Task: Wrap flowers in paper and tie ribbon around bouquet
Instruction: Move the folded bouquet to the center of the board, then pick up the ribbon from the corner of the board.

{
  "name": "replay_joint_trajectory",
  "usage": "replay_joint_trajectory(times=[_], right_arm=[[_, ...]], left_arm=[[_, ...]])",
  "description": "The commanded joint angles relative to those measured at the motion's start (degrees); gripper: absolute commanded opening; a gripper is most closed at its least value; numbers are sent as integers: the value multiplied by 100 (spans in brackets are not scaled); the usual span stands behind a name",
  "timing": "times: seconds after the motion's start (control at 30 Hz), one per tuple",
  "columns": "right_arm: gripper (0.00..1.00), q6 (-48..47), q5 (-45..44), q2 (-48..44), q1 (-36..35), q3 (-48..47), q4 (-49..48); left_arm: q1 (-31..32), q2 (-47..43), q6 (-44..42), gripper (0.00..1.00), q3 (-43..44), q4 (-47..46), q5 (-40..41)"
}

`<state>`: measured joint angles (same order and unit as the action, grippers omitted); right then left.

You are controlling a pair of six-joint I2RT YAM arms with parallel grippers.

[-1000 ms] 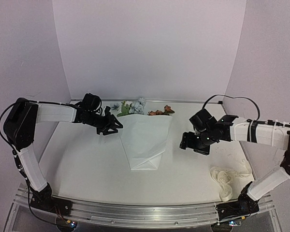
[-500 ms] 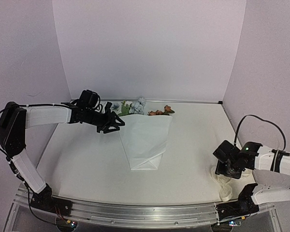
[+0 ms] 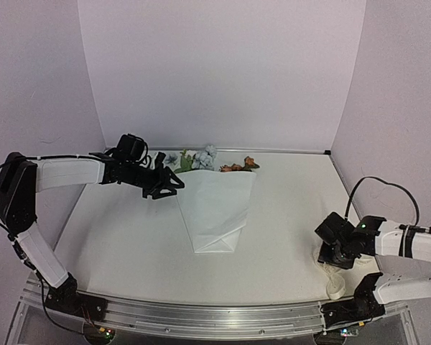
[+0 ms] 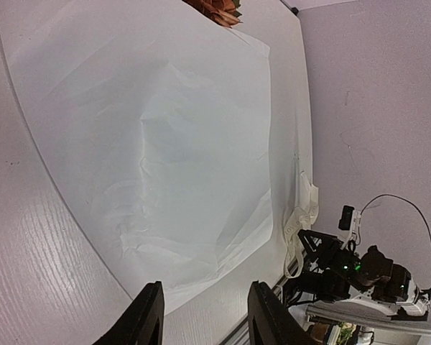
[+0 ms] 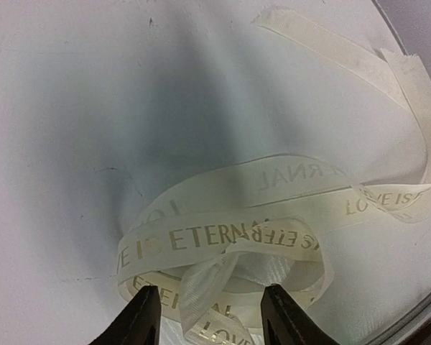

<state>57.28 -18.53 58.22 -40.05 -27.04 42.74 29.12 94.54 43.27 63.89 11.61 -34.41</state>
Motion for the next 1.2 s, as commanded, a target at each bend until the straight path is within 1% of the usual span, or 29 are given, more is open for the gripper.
replay_joint_trajectory(times=[0.0,0.1,0.2,0.27,0.4,0.43,0.63,0.8,0.97,1.1,1.17], right_arm=[[46,90,149,192,57,87,-280],[41,178,181,269,73,209,-455],[31,260,147,264,85,329,-573],[23,274,90,205,85,380,-592],[3,84,152,71,86,281,-577],[1,3,212,51,86,151,-444],[0,-843,892,-126,39,-1111,608],[0,-1498,1617,-254,-98,-2093,1143],[0,-1829,2679,8,-257,-3087,1200],[0,-2353,3680,580,-614,-4055,1151],[0,-2645,3957,854,-897,-4455,1096]], left_arm=[[17,-255,-137,42,-44,91,-71],[17,-278,-146,42,-40,116,-62],[19,-297,-135,42,-47,113,-65],[19,-318,-126,42,-59,113,-78],[24,-447,-125,41,-114,40,-115],[24,-499,-138,41,-133,21,-119],[23,-793,-411,42,-132,171,-116],[26,-999,-626,42,-143,174,-616],[105,-1370,-1048,43,-217,257,-795],[269,-1769,-940,46,-625,-263,-788],[408,-1944,-870,48,-854,-579,-754]])
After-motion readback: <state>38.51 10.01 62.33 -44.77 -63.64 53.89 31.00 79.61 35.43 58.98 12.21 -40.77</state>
